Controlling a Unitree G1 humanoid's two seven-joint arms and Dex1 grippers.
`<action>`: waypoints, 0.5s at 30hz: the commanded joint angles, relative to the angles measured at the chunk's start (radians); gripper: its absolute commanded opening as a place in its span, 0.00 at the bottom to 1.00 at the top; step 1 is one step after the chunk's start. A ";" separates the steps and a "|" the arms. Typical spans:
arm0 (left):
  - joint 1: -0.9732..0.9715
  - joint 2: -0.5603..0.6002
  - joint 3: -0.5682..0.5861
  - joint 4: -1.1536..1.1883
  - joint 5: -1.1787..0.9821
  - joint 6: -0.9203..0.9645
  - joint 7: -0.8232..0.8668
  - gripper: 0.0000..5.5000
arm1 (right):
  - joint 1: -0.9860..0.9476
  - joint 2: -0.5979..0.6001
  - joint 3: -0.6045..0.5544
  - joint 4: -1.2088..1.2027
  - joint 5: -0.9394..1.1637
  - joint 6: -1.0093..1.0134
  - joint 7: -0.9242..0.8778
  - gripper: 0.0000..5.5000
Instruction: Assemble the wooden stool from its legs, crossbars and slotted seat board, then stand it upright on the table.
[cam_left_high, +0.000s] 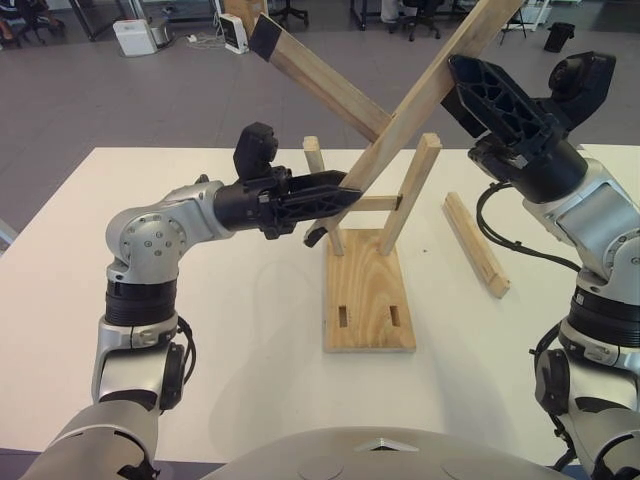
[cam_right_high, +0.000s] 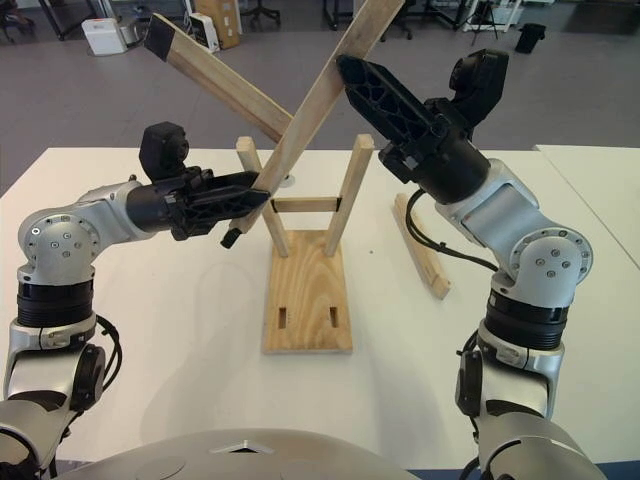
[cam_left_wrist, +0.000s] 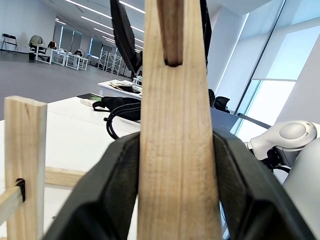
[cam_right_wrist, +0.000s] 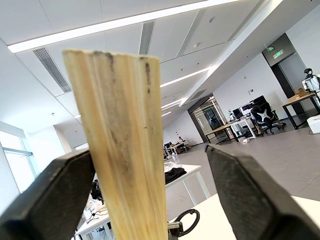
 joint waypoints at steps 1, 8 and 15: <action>0.017 0.019 -0.009 -0.017 -0.006 0.013 -0.016 0.37 | -0.009 -0.020 -0.017 0.006 0.091 0.015 0.017 0.67; 0.023 0.035 -0.025 -0.019 0.000 0.021 -0.040 0.37 | -0.005 -0.023 0.009 -0.006 0.118 0.008 -0.001 0.45; 0.021 0.041 -0.030 -0.017 0.005 0.016 -0.042 0.37 | 0.018 -0.044 0.014 -0.013 0.086 0.016 -0.004 0.38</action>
